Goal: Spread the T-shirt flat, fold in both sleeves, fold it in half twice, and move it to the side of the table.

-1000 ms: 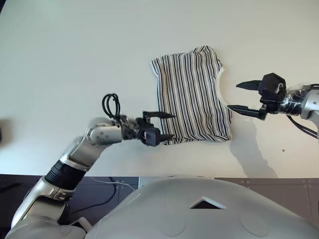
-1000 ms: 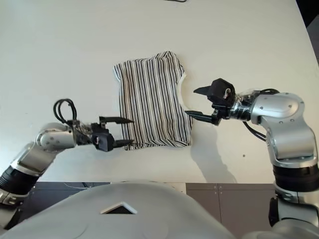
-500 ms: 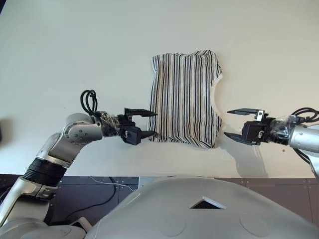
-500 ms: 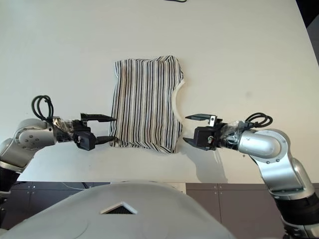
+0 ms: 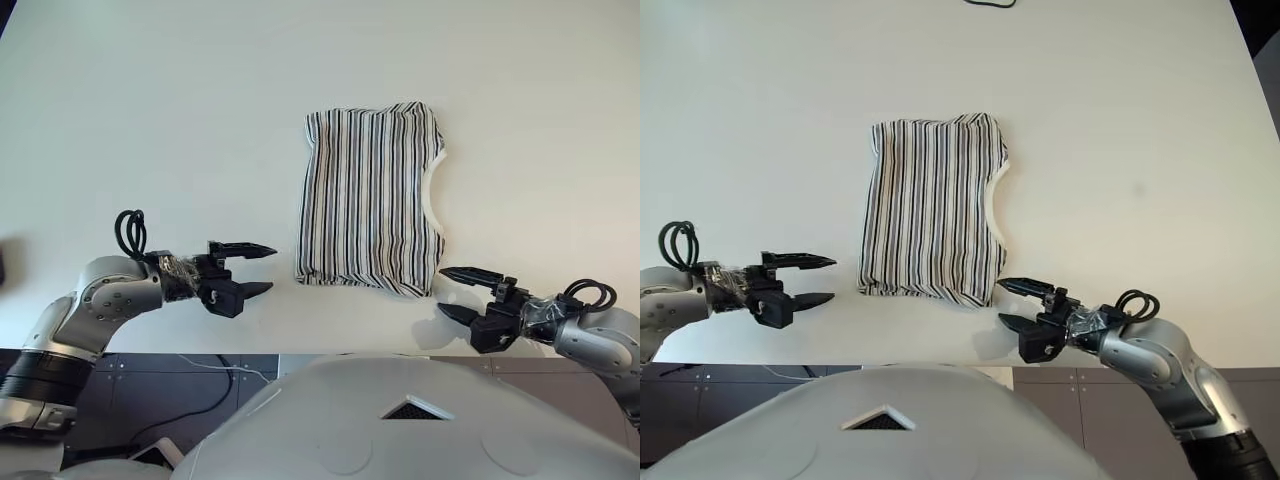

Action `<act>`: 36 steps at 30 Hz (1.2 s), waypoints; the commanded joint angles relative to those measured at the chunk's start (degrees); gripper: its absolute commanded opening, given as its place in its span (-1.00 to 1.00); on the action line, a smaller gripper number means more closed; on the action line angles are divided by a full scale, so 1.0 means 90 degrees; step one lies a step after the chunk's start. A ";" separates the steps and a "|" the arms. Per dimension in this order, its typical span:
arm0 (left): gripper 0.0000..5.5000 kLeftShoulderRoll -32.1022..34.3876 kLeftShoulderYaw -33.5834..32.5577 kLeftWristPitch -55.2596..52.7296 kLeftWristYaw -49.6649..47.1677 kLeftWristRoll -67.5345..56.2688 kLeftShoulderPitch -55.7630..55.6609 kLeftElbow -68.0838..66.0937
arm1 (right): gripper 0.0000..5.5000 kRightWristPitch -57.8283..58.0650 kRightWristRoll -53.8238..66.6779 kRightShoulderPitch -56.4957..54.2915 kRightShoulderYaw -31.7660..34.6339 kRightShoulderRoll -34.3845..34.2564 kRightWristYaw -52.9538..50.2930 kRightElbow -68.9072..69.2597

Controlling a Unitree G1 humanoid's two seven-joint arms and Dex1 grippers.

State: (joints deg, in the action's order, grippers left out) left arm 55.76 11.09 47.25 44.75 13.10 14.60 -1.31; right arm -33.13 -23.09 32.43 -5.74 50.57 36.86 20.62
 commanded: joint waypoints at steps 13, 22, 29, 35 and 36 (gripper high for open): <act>0.17 -0.0781 0.0981 0.0983 -0.1522 0.2085 -0.1002 -0.0927 | 0.24 -0.0236 -0.0202 -0.0799 -0.0455 0.0057 -0.0070 -0.0628; -0.28 -0.0614 0.1384 0.0948 -0.1191 0.1462 -0.0979 -0.0950 | 0.25 -0.0272 -0.0369 -0.0764 -0.0548 0.0019 -0.0260 -0.0609; -0.67 -0.0532 0.1499 0.0861 -0.1092 0.1322 -0.0970 -0.1000 | 0.25 -0.0398 -0.0362 -0.0698 -0.0590 0.0110 -0.0320 -0.0535; -0.90 -0.0539 0.1541 0.0805 -0.0920 0.1098 -0.1128 -0.1036 | 0.25 -0.0686 -0.0778 -0.0627 -0.0763 0.0169 -0.0361 -0.0662; -0.92 -0.0541 0.1563 0.0810 -0.0878 0.1063 -0.1137 -0.1026 | 0.25 -0.0671 -0.0904 -0.0682 -0.0798 0.0116 -0.0410 -0.0702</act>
State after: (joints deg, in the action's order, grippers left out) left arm 50.13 23.78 56.19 34.90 21.16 3.67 -9.23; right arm -40.23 -26.92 26.34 -11.78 51.80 32.45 16.25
